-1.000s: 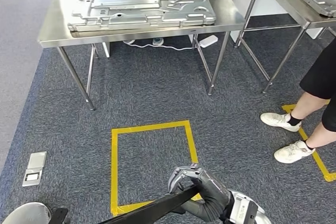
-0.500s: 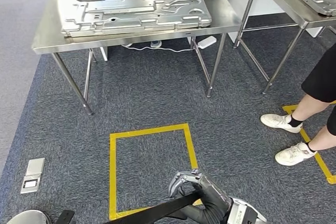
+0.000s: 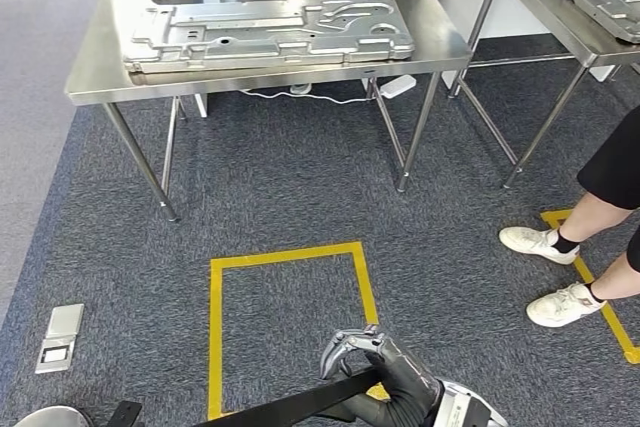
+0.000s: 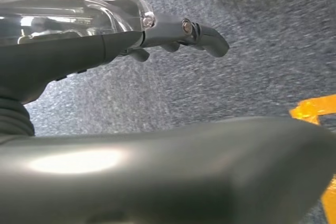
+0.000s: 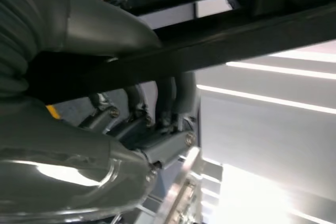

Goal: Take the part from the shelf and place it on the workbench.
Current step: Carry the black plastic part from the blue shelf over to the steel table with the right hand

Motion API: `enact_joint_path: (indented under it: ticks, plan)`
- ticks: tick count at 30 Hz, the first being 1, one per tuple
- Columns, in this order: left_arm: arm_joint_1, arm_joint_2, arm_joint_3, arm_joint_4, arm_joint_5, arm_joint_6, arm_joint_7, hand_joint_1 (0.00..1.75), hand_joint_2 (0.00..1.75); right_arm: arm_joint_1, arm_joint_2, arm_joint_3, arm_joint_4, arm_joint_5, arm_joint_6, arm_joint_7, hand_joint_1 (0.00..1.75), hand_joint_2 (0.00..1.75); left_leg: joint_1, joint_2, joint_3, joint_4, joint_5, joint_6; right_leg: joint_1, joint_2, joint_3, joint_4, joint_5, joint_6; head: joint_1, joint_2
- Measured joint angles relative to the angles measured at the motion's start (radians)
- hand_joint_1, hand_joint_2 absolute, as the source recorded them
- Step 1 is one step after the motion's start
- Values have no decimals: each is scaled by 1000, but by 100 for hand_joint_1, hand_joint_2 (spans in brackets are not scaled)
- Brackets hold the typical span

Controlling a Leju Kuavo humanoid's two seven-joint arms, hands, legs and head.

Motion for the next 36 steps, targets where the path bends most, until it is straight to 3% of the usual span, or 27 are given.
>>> enact_joint_path:
  ticks: [4, 6, 9, 10, 11, 12, 14, 15, 16, 19, 21, 22, 25, 26, 27, 29, 31, 34, 36]
  plan:
    - [-2, 0, 0, 0, 0, 0, 0, 0, 175, 7, -2, -2, -6, 0, -4, 0, 175, 175, -1, 0, 5, -3, -10, -15, 1, 2, 9, -20, -10, -26, 0, 0]
    - [-4, 0, 0, 0, 1, 0, 0, 0, 175, 8, -2, -2, -10, 0, -5, -1, 175, 175, 0, 0, -13, 43, -36, -26, -5, 0, 17, -24, -14, -38, 0, 0]
    - [-1, 0, -1, 0, 1, 0, 0, 0, 175, 12, -2, -3, -13, 0, -6, -1, 175, 175, 3, 0, -119, 228, -105, -36, -6, -3, 28, -25, -26, -48, 0, 0]
    - [2, 0, -1, 0, 1, 0, 0, 0, 175, 13, -3, -3, -13, 0, -7, -1, 175, 175, 3, 0, -151, 273, -109, -36, -5, -2, 33, -25, -31, -48, 0, 0]
    - [3, -1, -1, 0, 1, 0, 0, 0, 175, 15, -3, -4, -13, 0, -8, -1, 175, 175, 3, 0, -168, 284, -94, -35, -5, -2, 40, -25, -36, -47, 0, 0]
    - [4, -1, -1, 0, 1, 0, 0, 0, 175, 16, -3, -4, -13, 0, -8, -1, 175, 175, 3, 0, -166, 257, -59, -33, -5, -1, 49, -25, -43, -46, 0, 0]
    - [5, 1, -1, 0, 2, 2, 2, 0, 175, 17, -4, -5, -14, -1, -11, -1, 175, 175, 1, 0, -129, 143, 27, -24, -6, 1, 69, -25, -58, -41, 0, 0]
    - [5, 2, -1, 0, 2, 3, 3, 0, 175, 17, -5, -5, -15, -1, -12, -1, 175, 175, -1, 0, -108, 90, 49, -18, -5, 2, 74, -25, -65, -36, 0, 0]
    - [5, 3, -1, 0, 2, 5, 6, 0, 175, 17, -6, -6, -16, -2, -14, -2, 175, 175, -4, 0, -94, 56, 54, -12, -5, 3, 77, -26, -69, -30, 0, 0]
    - [8, 5, -1, 0, 2, 10, 10, 0, 175, 19, -12, -7, -19, -4, -16, -2, 175, 175, -6, -1, -76, 24, 35, 1, -5, 3, 81, -20, -67, -10, -1, 0]
    - [8, 5, 0, 0, 2, 10, 11, 0, 175, 18, -16, -7, -21, -5, -16, -2, 175, 175, 0, -2, -55, 14, 29, 12, -5, 2, 73, 19, -80, -1, 1, 0]
    - [8, 5, 0, 0, 2, 10, 11, 0, 175, 16, -18, -8, -22, -6, -16, -2, 175, 175, 2, -2, -45, 11, 25, 16, -5, 2, 50, 63, -100, 2, 1, 0]
    - [7, 5, 0, 0, 2, 10, 10, 0, 175, 16, -22, -9, -23, -7, -17, -2, 175, 175, 3, -2, -22, 9, 5, 20, -5, 2, -65, 227, -155, 8, 2, 0]
    - [7, 5, 0, 0, 2, 10, 10, 0, 175, 16, -22, -9, -23, -7, -17, -2, 175, 175, 2, -2, -12, 9, -4, 19, -5, 2, -88, 242, -148, 8, 2, 0]
    - [7, 5, 0, 0, 3, 10, 10, 0, 175, 16, -23, -10, -23, -7, -17, -2, 175, 175, 3, -2, 0, 9, -13, 18, -5, 2, -94, 221, -122, 8, 2, 0]
    - [6, 4, 0, 0, 3, 10, 9, 0, 175, 16, -24, -12, -23, -7, -17, -2, 175, 175, 3, -3, 28, 8, -34, 15, -3, 1, -72, 111, -33, 4, 2, 0]
    - [4, 3, 0, 1, 5, 10, 7, 0, 175, 16, -25, -13, -23, -7, -17, -2, 175, 175, 3, -3, 42, 6, -50, 5, 2, -2, -61, 28, 14, -7, 2, 0]
    - [2, 2, 1, 3, 9, 9, 6, 0, 175, 21, -26, -19, -25, -6, -23, -1, 175, 175, 2, -3, 57, 4, -54, -14, 5, -4, -52, 7, 12, -30, 2, 0]
    - [-1, 1, 1, 3, 10, 8, 4, 0, 175, 22, -26, -22, -29, -5, -26, -1, 175, 175, 1, -2, 49, 49, -51, -22, -2, -4, -24, -4, 1, -42, -1, 0]
